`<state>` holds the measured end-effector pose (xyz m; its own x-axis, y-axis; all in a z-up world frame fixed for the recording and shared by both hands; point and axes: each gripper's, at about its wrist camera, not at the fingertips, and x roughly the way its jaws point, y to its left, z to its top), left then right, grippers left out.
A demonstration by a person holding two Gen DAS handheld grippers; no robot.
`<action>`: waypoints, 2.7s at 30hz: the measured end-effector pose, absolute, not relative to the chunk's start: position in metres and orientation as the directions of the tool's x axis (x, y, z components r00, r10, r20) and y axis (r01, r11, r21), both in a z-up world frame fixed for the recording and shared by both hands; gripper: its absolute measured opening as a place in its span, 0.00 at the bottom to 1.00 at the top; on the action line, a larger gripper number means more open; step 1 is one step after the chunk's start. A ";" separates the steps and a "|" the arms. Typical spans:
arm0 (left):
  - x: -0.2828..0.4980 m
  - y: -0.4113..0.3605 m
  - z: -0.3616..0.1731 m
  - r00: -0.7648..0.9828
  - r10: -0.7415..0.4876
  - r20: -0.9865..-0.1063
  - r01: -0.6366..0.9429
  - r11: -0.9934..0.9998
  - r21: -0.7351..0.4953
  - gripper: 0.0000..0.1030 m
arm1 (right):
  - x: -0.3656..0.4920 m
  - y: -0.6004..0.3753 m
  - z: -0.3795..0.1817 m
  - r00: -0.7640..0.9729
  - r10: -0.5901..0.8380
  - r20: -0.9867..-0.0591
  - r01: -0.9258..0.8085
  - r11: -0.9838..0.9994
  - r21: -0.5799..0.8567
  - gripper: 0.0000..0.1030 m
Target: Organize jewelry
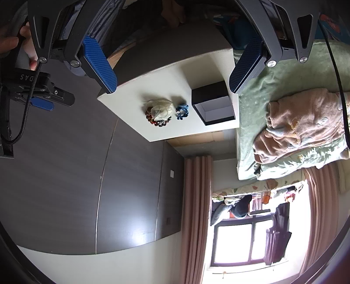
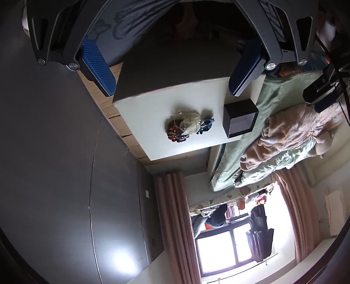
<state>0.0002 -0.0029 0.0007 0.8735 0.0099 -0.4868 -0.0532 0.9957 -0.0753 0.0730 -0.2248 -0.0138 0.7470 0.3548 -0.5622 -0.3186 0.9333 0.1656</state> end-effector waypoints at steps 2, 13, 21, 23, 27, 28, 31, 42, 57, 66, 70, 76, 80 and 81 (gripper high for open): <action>-0.001 -0.002 0.002 0.872 0.020 -0.488 -0.063 0.996 -0.071 0.99 | 0.073 -0.225 -0.011 0.749 0.357 -0.558 -0.322 0.932 0.165 1.00; -0.005 0.003 0.004 0.873 0.027 -0.487 -0.075 0.994 -0.080 0.99 | 0.074 -0.217 -0.013 0.746 0.353 -0.565 -0.325 0.933 0.155 1.00; -0.008 0.007 0.007 0.876 0.028 -0.481 -0.080 0.993 -0.086 0.99 | 0.072 -0.214 -0.014 0.744 0.355 -0.566 -0.326 0.932 0.155 1.00; -0.008 0.008 0.008 0.877 0.025 -0.481 -0.078 0.993 -0.091 0.99 | 0.071 -0.213 -0.013 0.745 0.353 -0.566 -0.326 0.933 0.152 1.00; -0.009 0.011 0.006 0.877 0.029 -0.479 -0.084 0.992 -0.092 0.99 | 0.070 -0.212 -0.013 0.742 0.355 -0.569 -0.325 0.933 0.157 1.00; -0.009 0.011 0.005 0.877 0.029 -0.479 -0.084 0.992 -0.094 0.99 | 0.069 -0.212 -0.013 0.741 0.358 -0.569 -0.327 0.931 0.160 1.00; -0.009 0.011 0.004 0.878 0.025 -0.477 -0.083 0.991 -0.101 0.99 | 0.069 -0.209 -0.015 0.732 0.362 -0.577 -0.337 0.929 0.156 1.00; -0.011 0.010 0.006 0.878 0.022 -0.479 -0.081 0.991 -0.102 0.99 | 0.069 -0.210 -0.015 0.734 0.352 -0.581 -0.328 0.933 0.150 1.00; -0.007 0.003 0.002 0.875 0.009 -0.484 -0.065 0.993 -0.099 0.99 | 0.069 -0.219 -0.010 0.741 0.343 -0.577 -0.318 0.937 0.147 1.00; 0.006 0.001 0.003 0.877 0.007 -0.480 -0.065 0.992 -0.106 0.99 | 0.077 -0.219 -0.011 0.720 0.349 -0.600 -0.339 0.931 0.135 1.00; 0.017 -0.004 0.003 0.872 0.004 -0.490 -0.059 0.994 -0.097 0.99 | 0.085 -0.221 -0.011 0.723 0.331 -0.607 -0.330 0.937 0.118 1.00; 0.043 -0.008 0.005 0.862 -0.006 -0.507 -0.044 0.995 -0.086 0.99 | 0.108 -0.224 -0.012 0.712 0.320 -0.625 -0.309 0.942 0.129 1.00; 0.064 -0.008 0.003 0.851 -0.016 -0.525 -0.033 0.996 -0.085 0.99 | 0.126 -0.227 -0.012 0.713 0.305 -0.631 -0.291 0.948 0.129 1.00; 0.070 -0.008 0.002 0.847 -0.024 -0.532 -0.027 0.996 -0.089 0.99 | 0.129 -0.228 -0.012 0.712 0.304 -0.634 -0.288 0.949 0.131 1.00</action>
<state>0.0695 -0.0081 0.0023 0.8467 -0.0243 -0.5315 -0.0271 0.9957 -0.0888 0.1294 -0.2276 -0.0120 0.7116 0.3036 -0.6336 -0.2882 0.9486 0.1309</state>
